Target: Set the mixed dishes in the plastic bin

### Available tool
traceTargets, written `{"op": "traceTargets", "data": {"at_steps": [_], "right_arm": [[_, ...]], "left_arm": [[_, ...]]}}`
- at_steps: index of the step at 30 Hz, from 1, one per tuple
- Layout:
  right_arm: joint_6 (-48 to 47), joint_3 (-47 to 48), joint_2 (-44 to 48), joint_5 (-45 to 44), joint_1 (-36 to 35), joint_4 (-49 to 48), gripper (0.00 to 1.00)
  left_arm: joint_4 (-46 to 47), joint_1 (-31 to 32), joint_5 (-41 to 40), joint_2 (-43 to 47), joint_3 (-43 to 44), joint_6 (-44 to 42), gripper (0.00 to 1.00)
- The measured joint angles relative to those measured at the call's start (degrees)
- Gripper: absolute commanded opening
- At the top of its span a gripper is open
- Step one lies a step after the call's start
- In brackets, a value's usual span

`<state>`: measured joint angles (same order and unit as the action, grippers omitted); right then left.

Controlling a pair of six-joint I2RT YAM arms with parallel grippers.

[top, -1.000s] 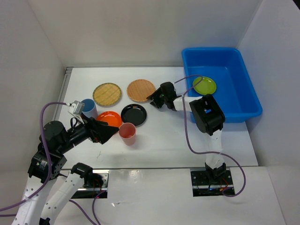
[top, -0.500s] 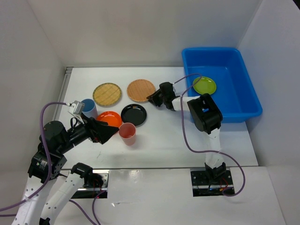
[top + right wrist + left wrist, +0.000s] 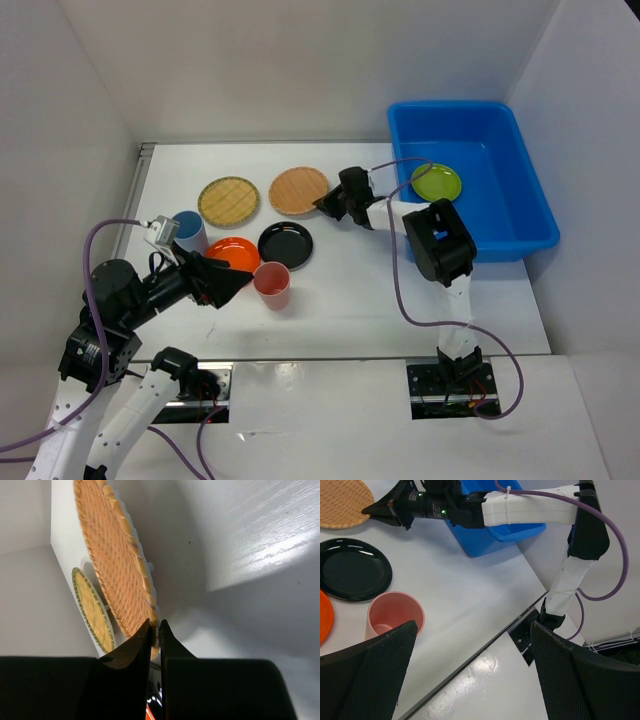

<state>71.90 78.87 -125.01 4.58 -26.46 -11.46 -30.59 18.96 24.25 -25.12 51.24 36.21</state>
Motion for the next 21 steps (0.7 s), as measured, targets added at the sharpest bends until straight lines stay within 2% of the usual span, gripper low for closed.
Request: {"op": "traceTargets", "data": {"at_steps": [8, 13, 17, 21], "right_arm": [[-8.00, 3.37, 10.67, -2.25, 0.00, 11.39, 0.00], [-12.41, 4.79, 21.97, -1.31, 1.77, 15.10, 0.00], [-13.73, 2.49, 33.88, 0.02, 8.39, 15.72, 0.00], [-14.32, -4.11, 45.77, 1.01, 21.70, 15.39, 0.00]], "left_arm": [[0.13, 0.00, 0.00, 0.00, 0.00, 0.02, 1.00], [0.20, 0.00, 0.00, 0.00, 0.00, 0.02, 1.00], [0.24, 0.00, 0.04, 0.00, 0.00, 0.02, 1.00], [0.46, 0.00, 0.09, 0.00, 0.00, 0.09, 1.00]]}}
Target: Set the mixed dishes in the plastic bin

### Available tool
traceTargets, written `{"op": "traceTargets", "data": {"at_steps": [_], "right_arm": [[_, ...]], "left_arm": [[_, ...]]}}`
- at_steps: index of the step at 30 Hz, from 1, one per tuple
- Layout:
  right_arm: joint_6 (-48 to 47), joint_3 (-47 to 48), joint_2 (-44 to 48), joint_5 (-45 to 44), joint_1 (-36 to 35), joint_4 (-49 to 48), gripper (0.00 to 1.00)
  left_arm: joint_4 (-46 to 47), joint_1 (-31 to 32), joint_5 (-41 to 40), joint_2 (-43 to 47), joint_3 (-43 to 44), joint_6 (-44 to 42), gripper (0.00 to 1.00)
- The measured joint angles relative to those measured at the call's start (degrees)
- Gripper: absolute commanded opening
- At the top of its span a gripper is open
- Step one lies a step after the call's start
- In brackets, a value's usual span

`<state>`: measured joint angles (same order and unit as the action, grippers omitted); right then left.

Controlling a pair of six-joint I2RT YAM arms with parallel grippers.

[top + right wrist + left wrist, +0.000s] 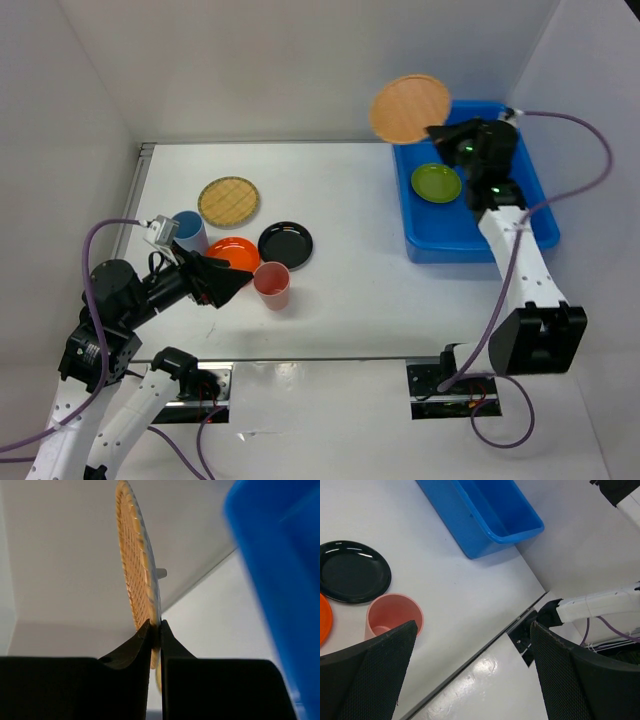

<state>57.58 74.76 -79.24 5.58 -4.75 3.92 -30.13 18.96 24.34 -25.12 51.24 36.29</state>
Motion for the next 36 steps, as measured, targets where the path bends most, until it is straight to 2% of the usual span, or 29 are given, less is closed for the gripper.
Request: {"op": "traceTargets", "data": {"at_steps": [4, 8, 13, 18, 23, 26, 27, 30, 31, 33, 34, 36], "right_arm": [[-0.72, -4.50, 3.26, 1.81, 14.29, 0.00, 0.00], [-1.81, -8.92, 0.76, 4.59, 21.86, 0.98, 0.00], [-3.08, -9.97, -7.89, 7.87, 25.46, 1.40, 0.00], [-4.59, -9.97, -17.33, 9.11, 25.59, 1.25, 0.00], [-5.16, -9.86, -22.67, 9.70, 25.46, 0.68, 0.00], [-5.44, -9.11, -24.68, 9.75, 25.46, -0.55, 0.12], [-5.55, -8.94, -25.14, 9.73, 25.46, -0.94, 0.26], [-6.03, -8.74, -25.57, 9.46, 25.46, -1.25, 0.40], [-6.36, -8.74, -25.57, 9.46, 25.46, -1.25, 0.50], [-6.62, -8.61, -25.44, 9.22, 25.38, -0.98, 0.62], [-7.13, -8.37, -25.33, 9.05, 25.29, -0.48, 0.74], [-7.82, -7.37, -24.65, 8.68, 24.96, 1.05, 0.82]], "left_arm": [[0.17, 0.00, 0.20, 0.02, 0.00, 0.11, 1.00], [0.15, 0.00, 0.59, 0.52, 0.00, 0.13, 1.00], [0.15, 0.00, 0.70, 1.29, 0.00, 0.26, 1.00], [0.17, 0.00, 0.94, 1.77, 0.00, 0.61, 1.00], [0.20, 0.00, 1.03, 1.75, 0.00, 1.40, 1.00], [0.42, 0.00, 1.05, 1.73, 0.00, 1.46, 1.00], [0.50, 0.00, 1.03, 1.68, 0.00, 1.46, 1.00], [0.57, 0.00, 1.03, 1.64, 0.00, 1.46, 1.00], [0.59, 0.00, 1.03, 1.64, 0.00, 1.46, 1.00], [0.66, 0.00, 1.05, 1.64, 0.00, 1.46, 1.00], [0.68, 0.00, 1.03, 1.64, 0.00, 1.46, 1.00], [0.83, 0.00, 1.03, 1.64, 0.00, 1.49, 1.00]]}}
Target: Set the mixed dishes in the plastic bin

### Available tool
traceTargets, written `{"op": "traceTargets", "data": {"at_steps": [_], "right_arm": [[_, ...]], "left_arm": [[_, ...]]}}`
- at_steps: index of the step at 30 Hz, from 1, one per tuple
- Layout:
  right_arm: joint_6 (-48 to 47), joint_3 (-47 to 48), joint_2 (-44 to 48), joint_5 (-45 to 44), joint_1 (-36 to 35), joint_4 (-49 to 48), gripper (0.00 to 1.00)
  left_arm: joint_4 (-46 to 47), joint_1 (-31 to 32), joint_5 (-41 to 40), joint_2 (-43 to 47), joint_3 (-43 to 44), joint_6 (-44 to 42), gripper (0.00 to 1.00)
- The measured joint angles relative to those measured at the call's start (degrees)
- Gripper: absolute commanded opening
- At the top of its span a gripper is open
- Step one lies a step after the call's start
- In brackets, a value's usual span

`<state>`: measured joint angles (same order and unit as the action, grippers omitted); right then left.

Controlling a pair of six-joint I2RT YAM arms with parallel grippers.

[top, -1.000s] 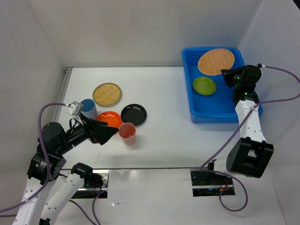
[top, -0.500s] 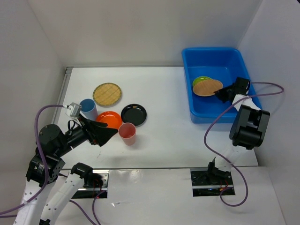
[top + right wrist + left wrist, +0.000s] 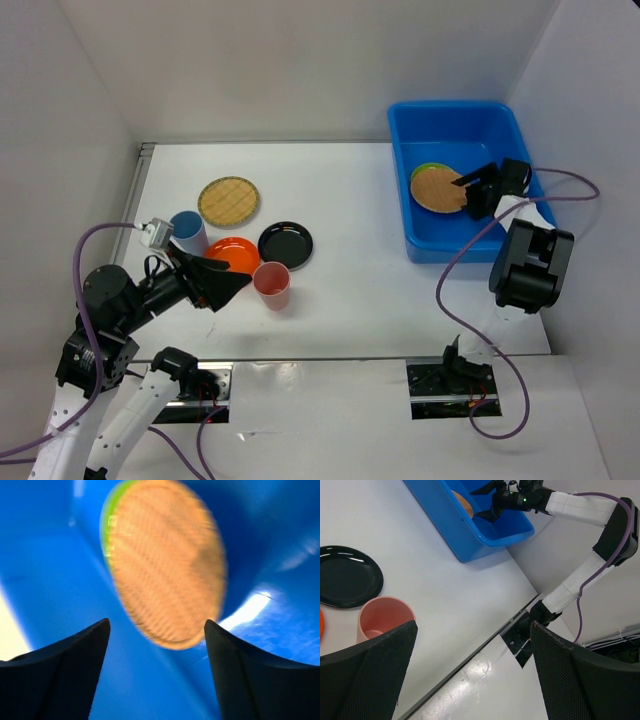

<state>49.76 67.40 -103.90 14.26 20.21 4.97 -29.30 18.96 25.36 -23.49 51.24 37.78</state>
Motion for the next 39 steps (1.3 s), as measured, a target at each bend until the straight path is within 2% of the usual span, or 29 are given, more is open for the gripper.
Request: {"op": "traceTargets", "data": {"at_steps": [3, 8, 12, 17, 19, 20, 23, 31, 32, 39], "right_arm": [[-1.57, 3.96, 1.92, -0.83, -0.98, 3.74, 0.93], [-4.96, 14.05, 10.19, -7.28, -6.03, 10.27, 0.97], [-7.32, 22.47, 18.05, -13.14, -18.73, 11.08, 0.97], [-7.19, 24.90, 22.08, -10.03, -36.02, 9.99, 0.85], [-6.80, 23.21, 20.72, -8.41, -39.21, 9.16, 0.79], [-6.60, 21.66, 19.56, -8.00, -40.65, 8.74, 0.72], [-6.14, 16.76, 13.84, -7.30, -44.13, 9.14, 0.58], [-5.66, 12.79, -0.83, -5.20, -51.19, 10.84, 0.53], [-5.75, 12.79, -1.86, -4.85, -51.69, 10.82, 0.50], [-7.96, 12.55, -8.22, -3.63, -51.93, 10.78, 0.45]], "left_arm": [[0.20, 0.00, 0.07, -0.26, 0.00, -0.02, 1.00], [0.20, 0.00, 0.28, -1.27, 0.00, 0.00, 1.00], [0.17, 0.00, 0.31, -1.31, 0.00, 0.00, 1.00], [0.13, 0.00, 0.24, -1.31, 0.24, 0.00, 1.00], [-0.31, 0.00, 0.11, -1.22, 0.83, 0.00, 1.00], [-0.50, 0.00, 0.02, -1.11, 1.27, 0.00, 1.00], [-0.68, 0.00, -0.02, -0.90, 2.62, 0.00, 1.00], [-0.79, 0.00, 0.00, -0.13, 3.39, 0.13, 1.00], [-0.83, 0.00, 0.00, -0.13, 3.52, 0.13, 1.00], [-1.18, 0.00, 0.00, -0.13, 4.00, 0.11, 1.00]]}}
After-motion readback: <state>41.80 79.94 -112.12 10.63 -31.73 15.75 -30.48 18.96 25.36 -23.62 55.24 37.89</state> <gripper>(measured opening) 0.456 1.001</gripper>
